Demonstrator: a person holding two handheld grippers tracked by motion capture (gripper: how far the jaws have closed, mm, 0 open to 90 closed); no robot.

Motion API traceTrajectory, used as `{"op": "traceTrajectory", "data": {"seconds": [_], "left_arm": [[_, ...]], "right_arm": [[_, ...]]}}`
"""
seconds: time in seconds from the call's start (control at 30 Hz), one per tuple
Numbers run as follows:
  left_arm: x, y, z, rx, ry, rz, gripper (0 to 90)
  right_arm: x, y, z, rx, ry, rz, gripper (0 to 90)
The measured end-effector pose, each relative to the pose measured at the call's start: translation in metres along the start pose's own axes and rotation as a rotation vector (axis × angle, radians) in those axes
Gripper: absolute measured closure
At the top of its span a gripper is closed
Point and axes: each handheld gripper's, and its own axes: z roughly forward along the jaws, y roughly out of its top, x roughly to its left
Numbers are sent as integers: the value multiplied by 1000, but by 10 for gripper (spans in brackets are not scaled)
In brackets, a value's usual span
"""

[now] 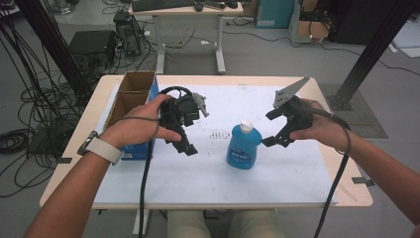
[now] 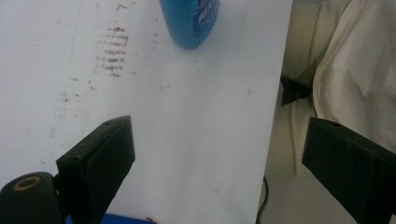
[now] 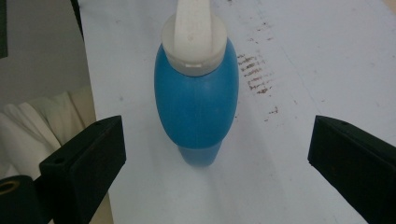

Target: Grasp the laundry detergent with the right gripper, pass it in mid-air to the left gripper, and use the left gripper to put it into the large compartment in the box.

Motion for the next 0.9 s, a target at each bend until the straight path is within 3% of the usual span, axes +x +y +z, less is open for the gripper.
{"op": "traceTrajectory", "data": {"seconds": [0.1, 0.13, 0.23, 0.37, 0.43, 0.9], "left_arm": [[0, 0, 0, -1, 0, -2, 97], [0, 0, 0, -2, 0, 0, 97], [0, 0, 0, -2, 2, -1, 97], [0, 0, 1, -1, 3, 0, 97], [0, 0, 1, -1, 3, -2, 97], [0, -1, 2, -4, 4, -2, 97]], "right_arm": [[0, -1, 0, 3, 3, 2, 41], [1, -3, 2, -21, -2, 18, 41], [-1, -4, 2, -6, 4, 8, 41], [0, -7, 6, -35, 5, 23, 45], [0, -7, 5, -13, 12, 13, 46], [0, -11, 9, -27, 19, 20, 48]]}}
